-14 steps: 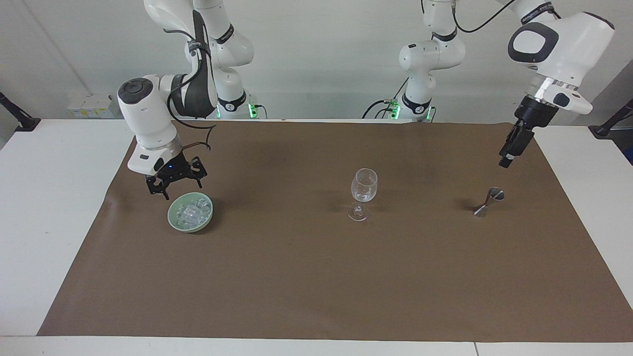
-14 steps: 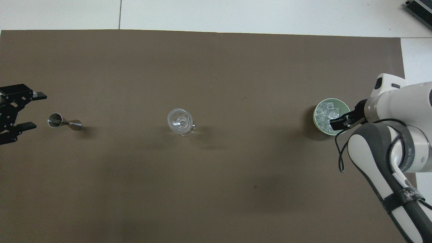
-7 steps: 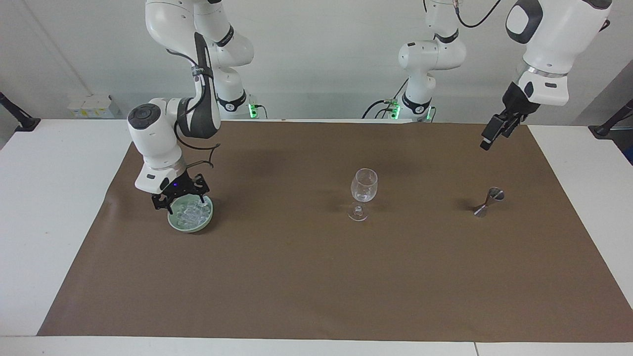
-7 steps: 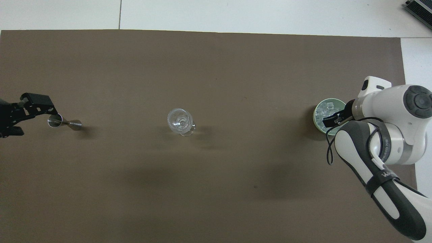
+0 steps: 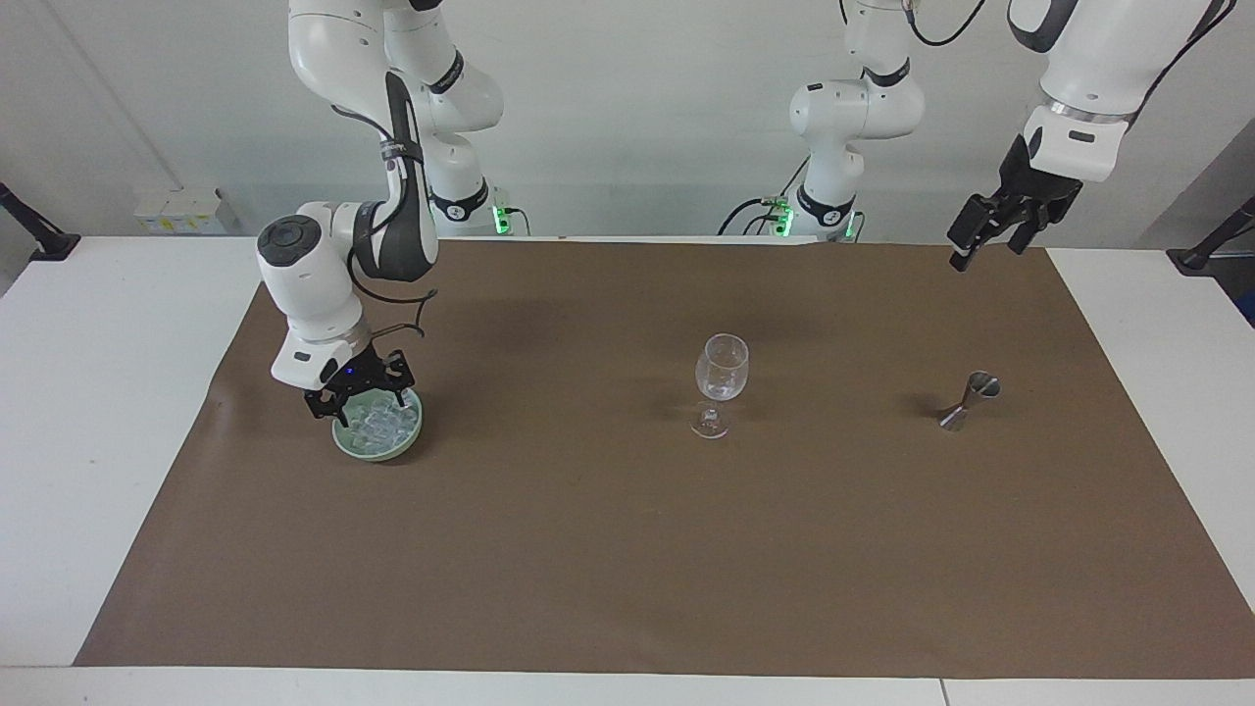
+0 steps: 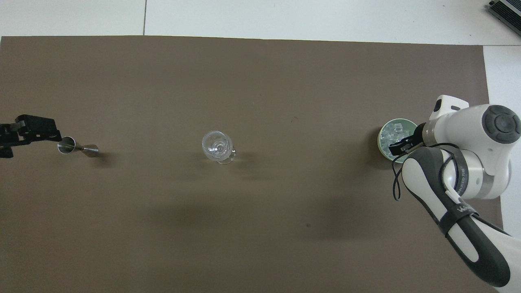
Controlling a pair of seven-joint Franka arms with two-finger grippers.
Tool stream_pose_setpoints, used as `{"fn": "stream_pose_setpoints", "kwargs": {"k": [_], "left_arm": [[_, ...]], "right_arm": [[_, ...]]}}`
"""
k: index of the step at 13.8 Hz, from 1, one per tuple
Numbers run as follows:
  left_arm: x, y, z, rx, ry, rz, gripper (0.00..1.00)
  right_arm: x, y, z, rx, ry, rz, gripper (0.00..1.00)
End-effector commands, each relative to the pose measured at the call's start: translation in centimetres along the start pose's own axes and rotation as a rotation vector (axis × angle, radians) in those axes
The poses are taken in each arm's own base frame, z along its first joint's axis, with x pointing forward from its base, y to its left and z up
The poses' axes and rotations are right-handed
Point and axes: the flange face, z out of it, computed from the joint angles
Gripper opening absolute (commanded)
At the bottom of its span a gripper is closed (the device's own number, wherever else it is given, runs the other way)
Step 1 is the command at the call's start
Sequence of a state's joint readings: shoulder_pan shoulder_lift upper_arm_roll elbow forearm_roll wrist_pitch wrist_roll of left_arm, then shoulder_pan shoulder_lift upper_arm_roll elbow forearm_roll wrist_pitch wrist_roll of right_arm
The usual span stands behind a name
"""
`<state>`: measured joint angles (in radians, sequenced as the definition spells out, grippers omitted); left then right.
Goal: Pour wine and add ice with both arms
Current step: 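Close the right gripper on an ice cube in the bowl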
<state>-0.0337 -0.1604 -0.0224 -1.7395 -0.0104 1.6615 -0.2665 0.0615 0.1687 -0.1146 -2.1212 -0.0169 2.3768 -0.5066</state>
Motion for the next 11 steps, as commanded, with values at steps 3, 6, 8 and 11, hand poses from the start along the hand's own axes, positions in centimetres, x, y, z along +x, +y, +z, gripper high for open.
{"fn": "stream_pose_setpoints", "kwargs": {"k": [3, 6, 8, 11], "left_arm": [[0.1, -0.6, -0.3, 0.012, -0.019, 0.16, 1.0], [0.2, -0.5, -0.3, 0.012, -0.021, 0.171, 1.0], [0.0, -0.3, 0.1, 0.012, -0.019, 0.176, 1.0], [-0.1, 0.3, -0.1, 0.009, -0.009, 0.182, 1.0]], "right_arm": [[-0.3, 0.2, 0.9, -0.008, 0.021, 0.0, 0.66], [-0.6, 0.3, 1.3, -0.005, 0.014, -0.009, 0.58], [-0.5, 0.3, 1.3, -0.005, 0.015, -0.002, 0.52], [-0.5, 0.3, 1.4, -0.004, 0.012, 0.004, 0.32]]}}
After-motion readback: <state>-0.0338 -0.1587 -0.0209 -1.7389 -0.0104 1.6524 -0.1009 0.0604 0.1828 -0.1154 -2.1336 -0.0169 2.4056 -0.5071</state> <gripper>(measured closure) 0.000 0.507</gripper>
